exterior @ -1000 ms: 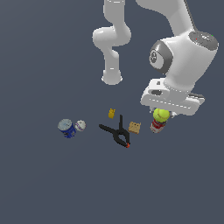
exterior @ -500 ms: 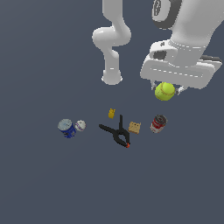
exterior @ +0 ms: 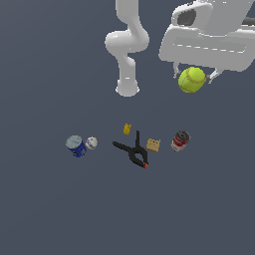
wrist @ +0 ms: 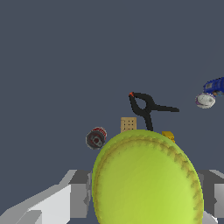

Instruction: Pick up a designated object from a clutter of objects.

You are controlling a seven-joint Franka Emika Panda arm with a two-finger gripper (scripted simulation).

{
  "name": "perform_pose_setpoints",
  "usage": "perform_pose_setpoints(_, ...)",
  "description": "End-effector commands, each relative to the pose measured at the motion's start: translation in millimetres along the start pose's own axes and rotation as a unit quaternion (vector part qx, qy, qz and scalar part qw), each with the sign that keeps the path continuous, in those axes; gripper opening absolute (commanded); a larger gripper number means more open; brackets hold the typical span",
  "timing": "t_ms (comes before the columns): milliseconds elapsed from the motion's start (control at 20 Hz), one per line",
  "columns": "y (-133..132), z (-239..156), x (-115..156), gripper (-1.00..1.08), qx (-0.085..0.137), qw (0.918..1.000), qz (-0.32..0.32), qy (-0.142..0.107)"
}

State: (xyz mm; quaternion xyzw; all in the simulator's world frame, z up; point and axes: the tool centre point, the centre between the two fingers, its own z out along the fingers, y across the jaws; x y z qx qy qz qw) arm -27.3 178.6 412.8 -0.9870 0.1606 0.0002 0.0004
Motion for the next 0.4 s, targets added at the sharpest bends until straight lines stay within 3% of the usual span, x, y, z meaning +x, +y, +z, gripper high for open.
perform_pose_setpoints(0,3,-13,0,-1.0,0.0,1.0,0.0,0.0)
perform_pose_setpoints(350,5,-26,0,-1.0,0.0,1.0,0.0,0.0)
